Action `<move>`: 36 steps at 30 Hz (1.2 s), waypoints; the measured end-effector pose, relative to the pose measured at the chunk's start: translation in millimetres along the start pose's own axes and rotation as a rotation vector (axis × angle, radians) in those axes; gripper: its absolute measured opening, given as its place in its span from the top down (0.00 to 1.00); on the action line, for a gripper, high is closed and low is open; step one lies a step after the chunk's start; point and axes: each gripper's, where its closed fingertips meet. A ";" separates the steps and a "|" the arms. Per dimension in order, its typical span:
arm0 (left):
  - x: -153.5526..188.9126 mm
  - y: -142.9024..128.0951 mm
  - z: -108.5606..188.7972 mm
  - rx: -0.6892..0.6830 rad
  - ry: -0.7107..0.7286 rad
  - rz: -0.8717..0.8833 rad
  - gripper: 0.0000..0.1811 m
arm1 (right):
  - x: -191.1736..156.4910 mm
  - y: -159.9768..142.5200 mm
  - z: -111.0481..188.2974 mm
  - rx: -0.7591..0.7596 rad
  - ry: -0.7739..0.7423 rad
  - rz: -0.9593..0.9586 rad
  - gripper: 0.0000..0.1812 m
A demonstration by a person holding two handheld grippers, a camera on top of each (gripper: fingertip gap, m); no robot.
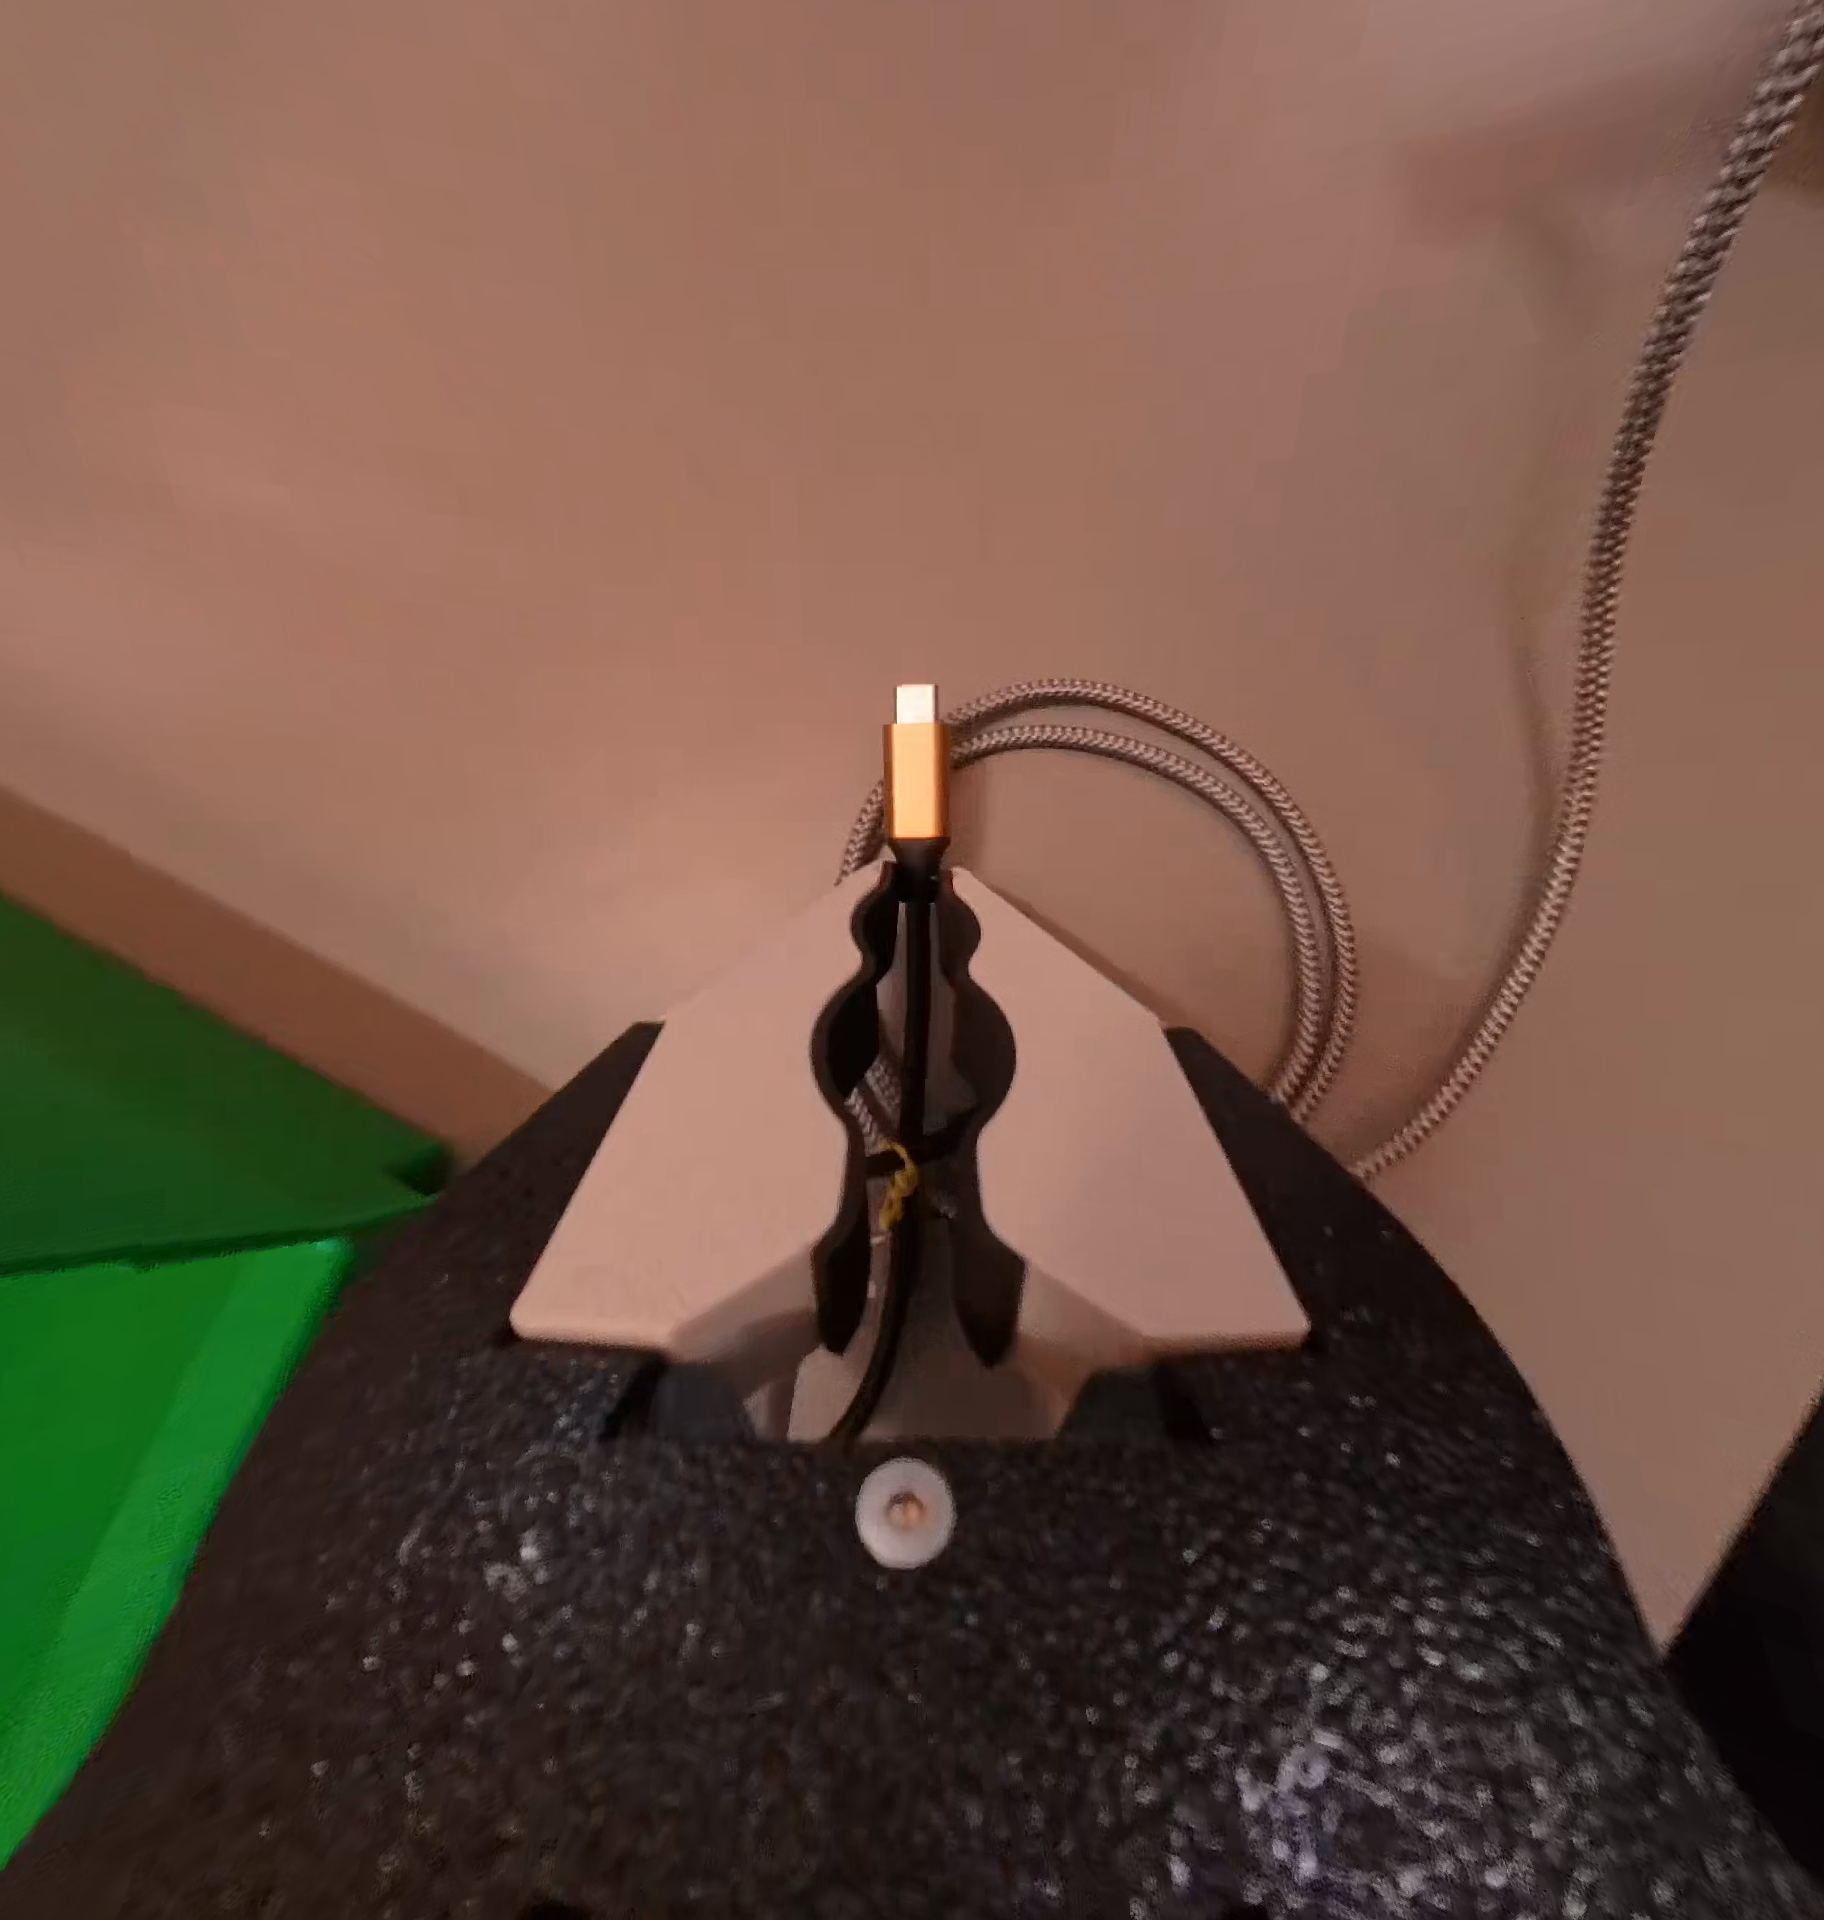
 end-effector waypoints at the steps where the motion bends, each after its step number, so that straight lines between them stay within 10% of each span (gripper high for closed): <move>1: 1.9 -0.5 -4.3 0.022 0.000 0.012 0.97 | 0.2 0.1 0.0 0.000 -0.001 0.000 0.88; 18: 4.1 10.7 -4.4 0.235 0.039 0.144 0.97 | -3.6 5.4 0.7 0.073 0.066 -0.093 0.88; 29: 48.8 94.5 94.9 0.277 -0.035 0.128 0.97 | -16.8 14.3 -1.0 0.138 0.161 -0.113 0.88; 36: 83.6 119.0 94.0 0.136 -0.021 0.160 0.97 | -16.3 17.4 0.0 0.132 0.122 -0.030 0.88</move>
Point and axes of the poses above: each gripper's, where its closed fingertips meet, z back along the fingers, y out of its top, x = y × z across the jaws, and after that the axes turned 13 degrees about y, right-handed
